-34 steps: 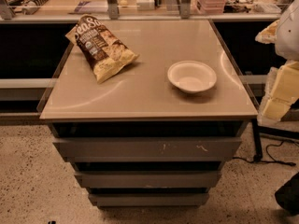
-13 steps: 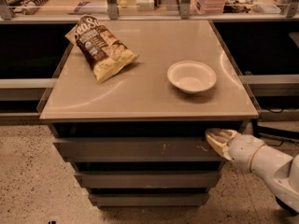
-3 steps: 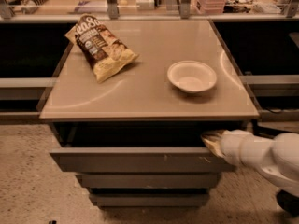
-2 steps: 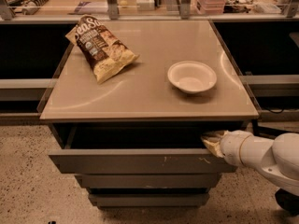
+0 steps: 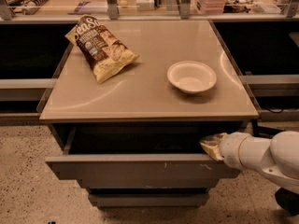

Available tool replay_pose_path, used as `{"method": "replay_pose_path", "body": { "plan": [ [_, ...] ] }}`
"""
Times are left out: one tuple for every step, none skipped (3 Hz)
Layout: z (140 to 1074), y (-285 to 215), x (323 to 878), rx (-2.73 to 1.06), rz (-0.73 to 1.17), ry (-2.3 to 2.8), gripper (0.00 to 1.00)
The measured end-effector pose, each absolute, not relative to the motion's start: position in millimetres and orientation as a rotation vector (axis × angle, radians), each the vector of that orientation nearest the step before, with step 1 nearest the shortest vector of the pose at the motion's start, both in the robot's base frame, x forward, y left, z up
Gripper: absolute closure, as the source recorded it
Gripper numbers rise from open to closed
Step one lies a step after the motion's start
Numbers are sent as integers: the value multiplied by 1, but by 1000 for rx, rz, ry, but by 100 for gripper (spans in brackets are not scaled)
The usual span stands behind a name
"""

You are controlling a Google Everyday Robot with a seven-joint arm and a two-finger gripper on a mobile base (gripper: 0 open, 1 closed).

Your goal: Open top drawer

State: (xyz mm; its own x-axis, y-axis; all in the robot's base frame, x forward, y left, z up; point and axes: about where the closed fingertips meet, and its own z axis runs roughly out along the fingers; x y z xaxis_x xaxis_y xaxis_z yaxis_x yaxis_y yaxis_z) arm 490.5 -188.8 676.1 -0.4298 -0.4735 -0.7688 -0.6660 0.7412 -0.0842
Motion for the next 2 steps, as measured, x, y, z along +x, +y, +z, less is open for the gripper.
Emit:
{"method": "replay_pose_path", "body": {
  "plan": [
    [674,-187,481,-867,313,2139,100],
    [671,-184,468,-889,341,2189,100]
  ]
}}
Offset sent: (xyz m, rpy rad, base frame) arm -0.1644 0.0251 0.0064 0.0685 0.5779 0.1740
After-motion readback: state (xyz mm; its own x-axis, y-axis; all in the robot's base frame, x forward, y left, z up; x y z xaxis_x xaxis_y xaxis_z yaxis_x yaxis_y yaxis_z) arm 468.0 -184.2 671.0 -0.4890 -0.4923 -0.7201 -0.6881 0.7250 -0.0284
